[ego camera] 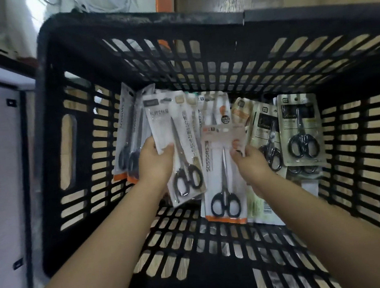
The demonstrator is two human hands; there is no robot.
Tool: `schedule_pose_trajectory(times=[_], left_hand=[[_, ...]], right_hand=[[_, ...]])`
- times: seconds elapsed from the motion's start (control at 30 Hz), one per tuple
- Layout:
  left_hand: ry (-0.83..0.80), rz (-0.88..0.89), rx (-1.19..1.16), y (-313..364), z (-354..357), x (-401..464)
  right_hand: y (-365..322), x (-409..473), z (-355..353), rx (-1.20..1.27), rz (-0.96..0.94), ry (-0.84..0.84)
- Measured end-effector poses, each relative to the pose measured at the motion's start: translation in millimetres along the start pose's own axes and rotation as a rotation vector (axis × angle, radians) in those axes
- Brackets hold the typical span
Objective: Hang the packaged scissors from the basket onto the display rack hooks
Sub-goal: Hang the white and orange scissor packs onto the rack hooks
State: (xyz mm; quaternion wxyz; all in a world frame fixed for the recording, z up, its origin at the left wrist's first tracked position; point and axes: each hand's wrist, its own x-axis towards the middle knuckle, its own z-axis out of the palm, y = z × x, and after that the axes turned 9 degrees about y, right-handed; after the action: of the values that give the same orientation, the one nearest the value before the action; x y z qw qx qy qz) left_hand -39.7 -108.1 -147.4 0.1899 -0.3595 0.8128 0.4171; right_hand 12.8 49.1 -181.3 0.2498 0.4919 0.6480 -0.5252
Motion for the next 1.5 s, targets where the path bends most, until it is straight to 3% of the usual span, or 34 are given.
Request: schedule_pose_trajectory(times=[0.37, 0.6, 0.77, 0.93, 1.2, 1.33, 1.5], left_hand=[[-0.006, -0.123, -0.168, 76.5, -111.4, -89.9], [0.163, 0.027, -0.268, 221.4, -249.8, -187.6], [0.321, 0.203, -0.375, 332.9, -375.7, -277.6], [0.418, 0.313, -0.484, 390.4, -486.5, -390.6], [0.687, 0.508, -0.654, 405.8, -606.1, -540.1], [0.735, 0.556, -0.768, 396.1, -618.4, -562.6], [0.757, 0.570, -0.815, 389.1, -623.5, -562.4]], right_hand=[[-104.0, -125.3, -51.2, -0.089, -0.092, -0.005], [-270.9, -273.6, -95.2, -0.148, -0.433, -0.066], [-401.5, -421.4, -132.1, -0.043, -0.728, -0.148], [-479.5, -578.1, -171.2, 0.024, -0.950, -0.217], [-508.6, -771.3, -202.7, 0.056, -1.236, -0.405], [-491.3, -810.6, -197.8, 0.054, -1.260, -0.513], [-468.1, -822.1, -180.3, 0.020, -1.236, -0.532]])
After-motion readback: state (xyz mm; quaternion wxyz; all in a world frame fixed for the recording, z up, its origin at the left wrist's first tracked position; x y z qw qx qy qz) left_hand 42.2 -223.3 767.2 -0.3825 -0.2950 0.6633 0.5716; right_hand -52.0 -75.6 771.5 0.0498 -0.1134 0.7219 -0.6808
